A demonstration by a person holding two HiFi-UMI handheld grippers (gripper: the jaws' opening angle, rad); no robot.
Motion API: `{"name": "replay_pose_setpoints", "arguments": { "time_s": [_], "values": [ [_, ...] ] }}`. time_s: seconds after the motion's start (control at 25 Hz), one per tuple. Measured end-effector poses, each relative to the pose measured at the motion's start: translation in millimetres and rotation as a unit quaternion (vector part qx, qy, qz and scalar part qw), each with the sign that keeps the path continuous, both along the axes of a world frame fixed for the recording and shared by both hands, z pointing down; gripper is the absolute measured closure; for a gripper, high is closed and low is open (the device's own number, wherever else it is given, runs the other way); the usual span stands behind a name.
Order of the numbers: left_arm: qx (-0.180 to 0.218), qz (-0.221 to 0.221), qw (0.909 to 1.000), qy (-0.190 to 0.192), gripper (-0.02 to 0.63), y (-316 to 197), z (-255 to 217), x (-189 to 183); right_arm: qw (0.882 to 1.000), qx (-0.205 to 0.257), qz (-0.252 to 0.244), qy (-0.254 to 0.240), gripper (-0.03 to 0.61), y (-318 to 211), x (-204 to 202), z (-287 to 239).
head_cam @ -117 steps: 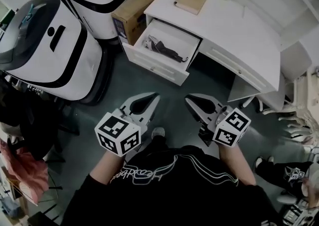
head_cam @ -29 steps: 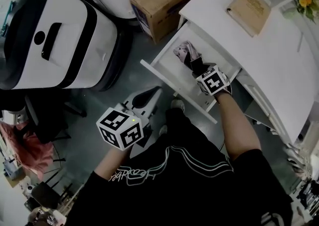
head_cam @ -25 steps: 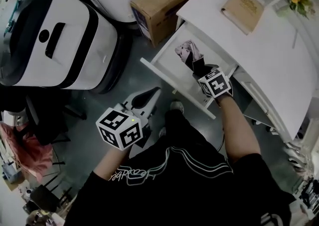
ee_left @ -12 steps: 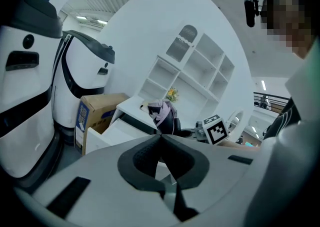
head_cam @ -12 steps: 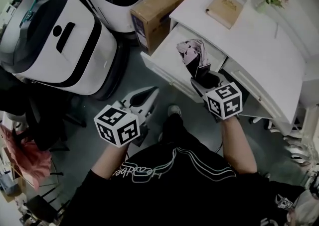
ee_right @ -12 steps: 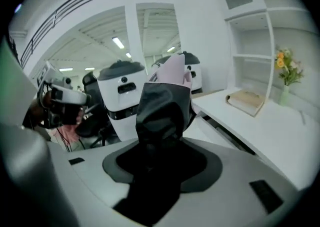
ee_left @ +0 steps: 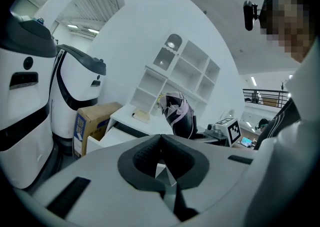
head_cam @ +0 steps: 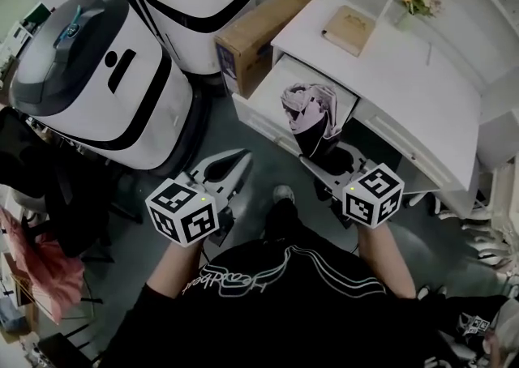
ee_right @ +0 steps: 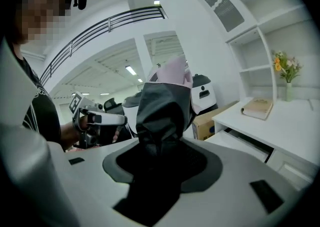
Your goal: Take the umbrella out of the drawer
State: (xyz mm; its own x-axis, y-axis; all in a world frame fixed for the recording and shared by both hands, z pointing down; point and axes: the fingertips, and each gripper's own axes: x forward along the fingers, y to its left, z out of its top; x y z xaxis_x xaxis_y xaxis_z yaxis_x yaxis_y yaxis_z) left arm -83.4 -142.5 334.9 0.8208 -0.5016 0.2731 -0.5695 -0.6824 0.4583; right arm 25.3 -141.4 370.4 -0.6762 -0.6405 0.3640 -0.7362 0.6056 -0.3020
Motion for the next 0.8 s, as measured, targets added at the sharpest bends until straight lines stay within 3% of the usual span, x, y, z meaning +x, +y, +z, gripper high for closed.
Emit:
{"name": "replay_pose_setpoints", "arguments": {
  "time_s": [0.24, 0.8],
  "values": [
    [0.018, -0.002, 0.9998, 0.008, 0.597, 21, -6, -5, 0.999, 0.028, -0.010, -0.026, 0.365, 29, -6, -14],
    [0.027, 0.009, 0.9996, 0.009, 0.597, 39, -17, 1, 0.998, 0.013, 0.000, -0.057, 0.365, 40, -15, -15]
  ]
}}
